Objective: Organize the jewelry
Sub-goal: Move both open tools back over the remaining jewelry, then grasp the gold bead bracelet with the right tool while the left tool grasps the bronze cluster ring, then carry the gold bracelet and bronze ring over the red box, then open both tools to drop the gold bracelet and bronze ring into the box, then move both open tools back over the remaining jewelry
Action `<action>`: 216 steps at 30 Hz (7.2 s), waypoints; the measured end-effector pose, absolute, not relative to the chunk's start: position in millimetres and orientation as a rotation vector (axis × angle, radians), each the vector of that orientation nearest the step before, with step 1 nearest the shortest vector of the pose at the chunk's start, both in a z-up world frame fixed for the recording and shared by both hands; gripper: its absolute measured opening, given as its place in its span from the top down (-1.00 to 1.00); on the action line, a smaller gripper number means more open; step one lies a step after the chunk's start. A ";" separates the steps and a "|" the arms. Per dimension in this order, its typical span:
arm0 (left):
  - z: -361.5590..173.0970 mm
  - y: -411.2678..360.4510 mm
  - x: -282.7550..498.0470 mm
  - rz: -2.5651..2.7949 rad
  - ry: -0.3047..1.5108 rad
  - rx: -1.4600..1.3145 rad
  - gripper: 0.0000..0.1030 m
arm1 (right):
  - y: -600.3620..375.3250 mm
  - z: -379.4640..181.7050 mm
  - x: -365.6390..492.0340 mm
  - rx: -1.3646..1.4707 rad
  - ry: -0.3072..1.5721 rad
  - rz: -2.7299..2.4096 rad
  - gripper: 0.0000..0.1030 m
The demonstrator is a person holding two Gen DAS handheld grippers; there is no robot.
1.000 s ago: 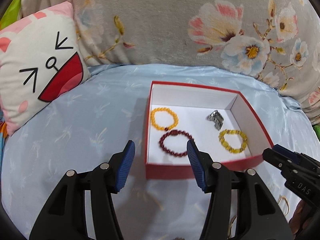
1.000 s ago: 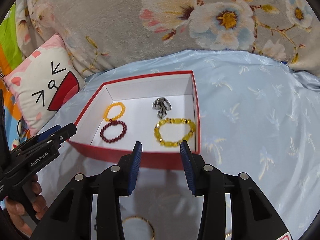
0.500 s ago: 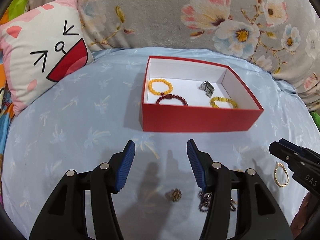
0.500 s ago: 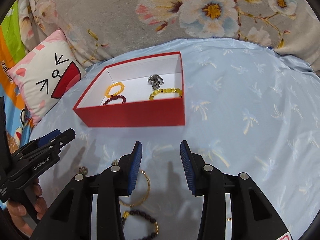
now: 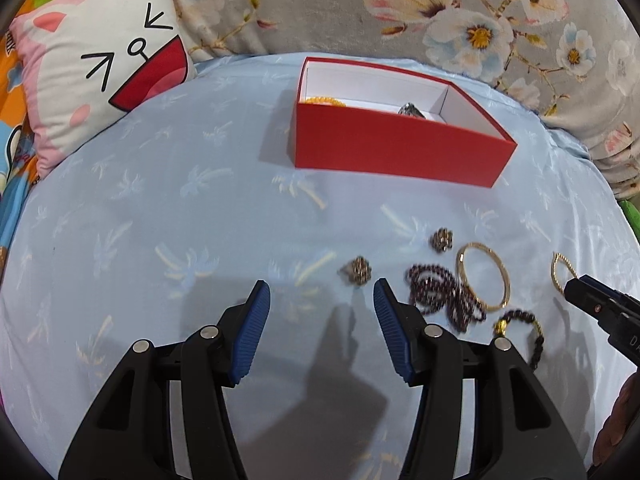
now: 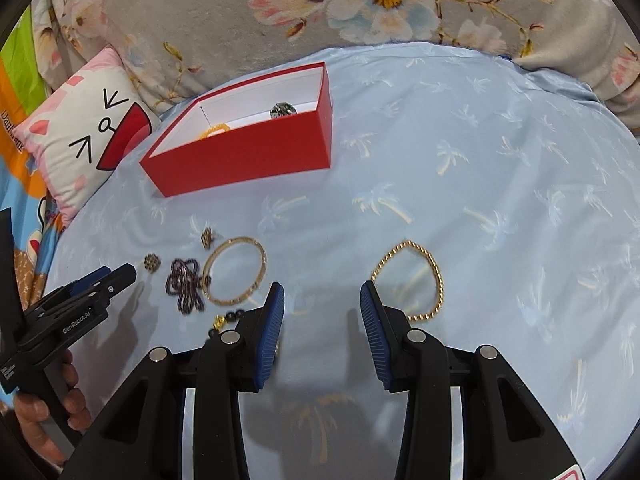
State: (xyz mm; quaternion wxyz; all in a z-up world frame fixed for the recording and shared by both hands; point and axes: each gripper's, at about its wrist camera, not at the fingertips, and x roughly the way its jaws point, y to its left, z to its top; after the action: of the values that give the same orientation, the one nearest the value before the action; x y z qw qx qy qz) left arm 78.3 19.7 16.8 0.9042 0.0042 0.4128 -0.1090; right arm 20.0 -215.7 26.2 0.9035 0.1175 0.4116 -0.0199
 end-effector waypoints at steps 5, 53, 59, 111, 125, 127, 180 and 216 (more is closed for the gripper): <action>14.3 19.1 69.2 -0.224 0.856 0.010 0.00 | -221.2 19.6 9.3 0.255 0.864 -0.059 0.24; 6.1 1.2 77.4 -0.239 0.862 -0.003 0.00 | -250.3 -1.8 26.9 0.223 0.838 -0.146 0.90; 14.9 -10.4 80.5 -0.266 0.847 -0.008 0.00 | -251.5 -2.4 26.7 0.242 0.836 -0.138 0.90; 23.3 8.2 85.4 -0.228 0.841 -0.030 0.65 | -223.2 35.2 22.3 0.249 0.770 -0.047 0.91; 56.4 14.6 95.7 -0.230 0.812 -0.052 0.65 | -210.0 94.4 44.8 0.232 0.649 0.010 0.91; 61.1 12.5 101.7 -0.227 0.805 -0.048 0.65 | -207.2 96.8 51.8 0.227 0.645 0.018 0.91; 59.1 -65.8 277.7 -0.169 0.757 0.058 0.13 | -181.8 68.6 241.3 0.200 0.728 0.049 0.63; 60.3 -25.0 136.2 -0.193 0.822 0.009 0.11 | -192.8 55.8 68.1 0.209 0.780 0.005 0.40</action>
State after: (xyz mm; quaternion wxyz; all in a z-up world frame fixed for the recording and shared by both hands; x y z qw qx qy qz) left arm 136.2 -25.0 60.3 0.9122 0.0042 0.3989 -0.0934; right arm 68.1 -192.8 55.8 0.9195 0.1017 0.3796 0.0025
